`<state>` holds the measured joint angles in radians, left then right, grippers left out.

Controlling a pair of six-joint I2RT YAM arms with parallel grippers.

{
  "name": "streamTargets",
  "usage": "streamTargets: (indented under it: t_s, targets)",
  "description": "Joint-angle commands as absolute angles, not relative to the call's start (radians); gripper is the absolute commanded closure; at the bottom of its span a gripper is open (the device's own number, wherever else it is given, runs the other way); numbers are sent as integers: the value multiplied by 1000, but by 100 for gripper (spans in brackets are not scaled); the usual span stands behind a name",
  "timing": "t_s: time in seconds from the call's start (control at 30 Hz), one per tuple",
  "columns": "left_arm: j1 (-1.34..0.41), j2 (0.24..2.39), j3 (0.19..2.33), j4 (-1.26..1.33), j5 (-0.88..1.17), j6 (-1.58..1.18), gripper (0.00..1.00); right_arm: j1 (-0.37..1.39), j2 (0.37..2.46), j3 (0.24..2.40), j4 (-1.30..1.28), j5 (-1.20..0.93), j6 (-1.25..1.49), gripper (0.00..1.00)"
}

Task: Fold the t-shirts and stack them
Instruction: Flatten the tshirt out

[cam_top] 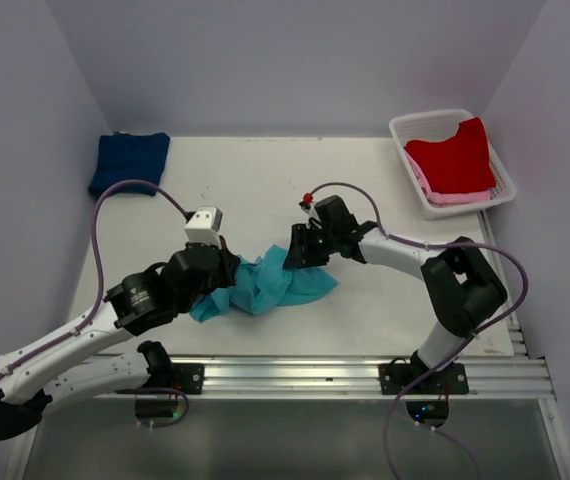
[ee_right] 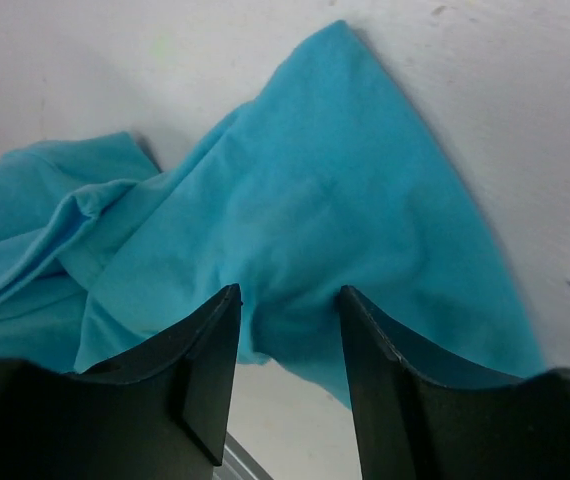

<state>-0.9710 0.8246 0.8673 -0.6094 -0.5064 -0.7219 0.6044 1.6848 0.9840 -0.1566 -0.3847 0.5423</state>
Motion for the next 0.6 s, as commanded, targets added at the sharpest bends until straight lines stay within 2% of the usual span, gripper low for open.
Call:
streamTargets:
  t_s: [0.0, 0.07, 0.1, 0.13, 0.23, 0.37, 0.57]
  targets:
    - [-973, 804, 865, -571, -532, -739, 100, 652, 1706, 1029, -81, -428, 581, 52]
    - [-974, 802, 867, -572, -537, -739, 100, 683, 1710, 1025, -78, -416, 583, 57]
    - [-974, 801, 865, -572, -538, -739, 100, 690, 1710, 1014, -77, -407, 591, 68]
    - [-974, 799, 865, -574, -540, -739, 100, 701, 1706, 1009, -81, -379, 594, 99]
    - [-974, 798, 870, -583, -554, -739, 100, 715, 1683, 974, -101, -357, 594, 100]
    - [-974, 782, 885, -621, -604, -741, 100, 735, 1599, 928, -236, -192, 560, 100]
    - [-974, 747, 907, -653, -764, -732, 100, 798, 1306, 815, -483, 85, 563, 100]
